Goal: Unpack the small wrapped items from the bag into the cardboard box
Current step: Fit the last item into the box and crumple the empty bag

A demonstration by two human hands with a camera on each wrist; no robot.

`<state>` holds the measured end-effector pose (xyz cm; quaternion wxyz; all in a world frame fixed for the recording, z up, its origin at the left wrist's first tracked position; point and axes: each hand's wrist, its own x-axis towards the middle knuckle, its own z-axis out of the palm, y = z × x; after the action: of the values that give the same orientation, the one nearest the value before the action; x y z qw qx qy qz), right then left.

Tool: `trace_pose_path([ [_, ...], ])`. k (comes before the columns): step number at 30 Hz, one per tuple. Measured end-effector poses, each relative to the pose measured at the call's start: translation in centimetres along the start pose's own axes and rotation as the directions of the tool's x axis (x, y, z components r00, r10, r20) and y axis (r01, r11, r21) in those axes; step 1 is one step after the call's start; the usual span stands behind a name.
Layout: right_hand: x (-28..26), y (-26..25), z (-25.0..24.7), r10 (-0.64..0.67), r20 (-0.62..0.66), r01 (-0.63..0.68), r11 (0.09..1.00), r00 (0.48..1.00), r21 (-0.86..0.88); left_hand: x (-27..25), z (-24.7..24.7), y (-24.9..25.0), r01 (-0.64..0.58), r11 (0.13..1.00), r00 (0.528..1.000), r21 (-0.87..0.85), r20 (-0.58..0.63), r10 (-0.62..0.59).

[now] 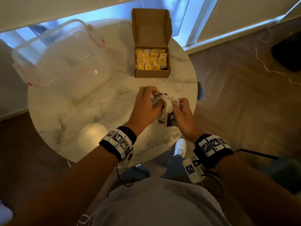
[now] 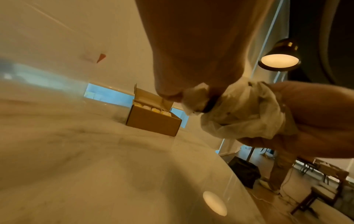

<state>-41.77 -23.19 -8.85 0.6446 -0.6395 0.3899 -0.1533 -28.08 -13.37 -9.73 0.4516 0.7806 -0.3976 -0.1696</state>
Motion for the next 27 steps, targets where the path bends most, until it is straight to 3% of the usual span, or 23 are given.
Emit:
trace_pose_path([
  [4, 0.7, 0.6, -4.1, 0.069, -0.05, -0.059, 0.981, 0.996, 0.187, -0.7, 2.6, 2.9, -0.054, 0.993, 0.979, -0.106, 0.19, 0.073],
  [6, 1.1, 1.2, -6.4, 0.071, -0.035, -0.065, 0.986, 0.997, 0.152, -1.1, 4.8, 3.9, -0.09, 0.99, 0.956, -0.113, 0.27, 0.118],
  [9, 1.9, 2.4, -10.4, 0.107, -0.022, -0.103, 0.985, 0.994, 0.138, -0.5, 9.1, 4.9, -0.053, 0.997, 0.949, -0.057, 0.309, 0.068],
  [16, 4.2, 4.6, -21.3, 0.143, 0.154, -0.175, 0.96, 0.978, 0.22, 2.9, 20.4, 9.9, 0.058, 0.998, 0.982, 0.002, 0.178, -0.058],
  [18, 4.9, 4.7, -24.6, 0.111, 0.194, -0.14, 0.979, 0.975, 0.146, 4.3, 23.0, 11.3, 0.121, 0.991, 0.984, -0.052, 0.14, -0.113],
  [20, 5.7, 5.0, -27.5, 0.157, 0.24, -0.192, 0.973, 0.958, 0.129, 5.4, 25.4, 12.2, 0.202, 0.969, 0.976, -0.14, 0.111, -0.187],
  [23, 7.4, 5.9, -30.9, 0.247, 0.327, -0.315, 0.933, 0.912, 0.172, 6.6, 28.4, 12.7, 0.356, 0.903, 0.933, -0.239, 0.152, -0.327],
  [27, 9.4, 6.3, -33.7, 0.271, 0.339, -0.364, 0.897, 0.901, 0.251, 8.1, 31.3, 13.1, 0.583, 0.743, 0.805, -0.329, 0.356, -0.474],
])
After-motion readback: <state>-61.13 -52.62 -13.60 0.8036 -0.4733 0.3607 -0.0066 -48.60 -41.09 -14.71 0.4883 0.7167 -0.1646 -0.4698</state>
